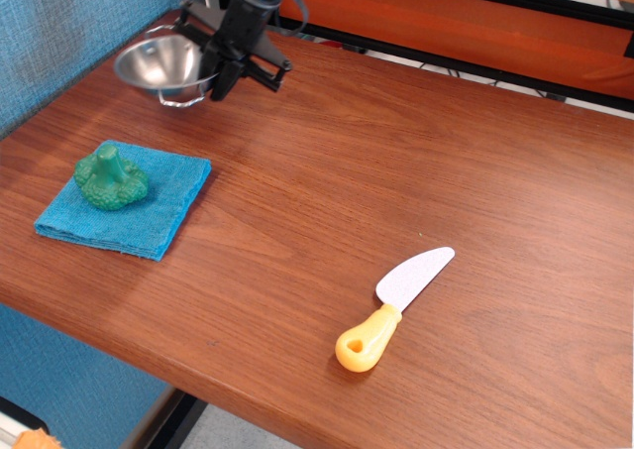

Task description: Put the silver bowl directly above the tip of the yellow knife.

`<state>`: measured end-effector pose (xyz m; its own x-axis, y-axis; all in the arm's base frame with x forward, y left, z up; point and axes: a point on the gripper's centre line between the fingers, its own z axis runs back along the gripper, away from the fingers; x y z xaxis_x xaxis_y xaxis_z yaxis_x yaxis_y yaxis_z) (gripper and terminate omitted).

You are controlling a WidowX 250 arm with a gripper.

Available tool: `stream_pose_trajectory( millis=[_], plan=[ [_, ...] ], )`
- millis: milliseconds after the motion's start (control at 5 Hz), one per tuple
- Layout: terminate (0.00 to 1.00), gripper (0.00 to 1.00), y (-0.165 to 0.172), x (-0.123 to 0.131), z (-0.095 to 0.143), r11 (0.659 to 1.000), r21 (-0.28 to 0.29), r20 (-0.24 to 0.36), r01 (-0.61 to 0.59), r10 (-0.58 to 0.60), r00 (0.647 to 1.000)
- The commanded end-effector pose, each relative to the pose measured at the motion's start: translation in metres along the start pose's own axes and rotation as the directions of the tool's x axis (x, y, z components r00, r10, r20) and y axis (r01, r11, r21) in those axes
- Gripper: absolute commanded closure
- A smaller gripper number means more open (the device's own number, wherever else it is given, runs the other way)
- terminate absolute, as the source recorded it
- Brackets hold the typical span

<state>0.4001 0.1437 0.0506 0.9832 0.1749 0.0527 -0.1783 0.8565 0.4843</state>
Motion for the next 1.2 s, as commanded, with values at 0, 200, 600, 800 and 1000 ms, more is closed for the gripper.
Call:
stream_pose_trajectory(
  millis=[0, 200, 600, 800, 1000],
  plan=[
    [0.00, 1.00, -0.023, -0.019, 0.093, 0.999, -0.045, 0.223, -0.005, 0.014, 0.975],
    [0.00, 1.00, -0.054, -0.032, 0.111, 0.995, -0.085, 0.264, 0.053, -0.029, 0.964],
    [0.00, 1.00, -0.144, -0.055, 0.139, 0.964, -0.125, 0.353, 0.234, -0.177, 0.919],
    [0.00, 1.00, -0.190, -0.061, 0.150, 0.939, -0.130, 0.382, 0.319, -0.249, 0.890],
    [0.00, 1.00, -0.214, -0.065, 0.148, 0.922, -0.139, 0.385, 0.362, -0.286, 0.877]
  ],
)
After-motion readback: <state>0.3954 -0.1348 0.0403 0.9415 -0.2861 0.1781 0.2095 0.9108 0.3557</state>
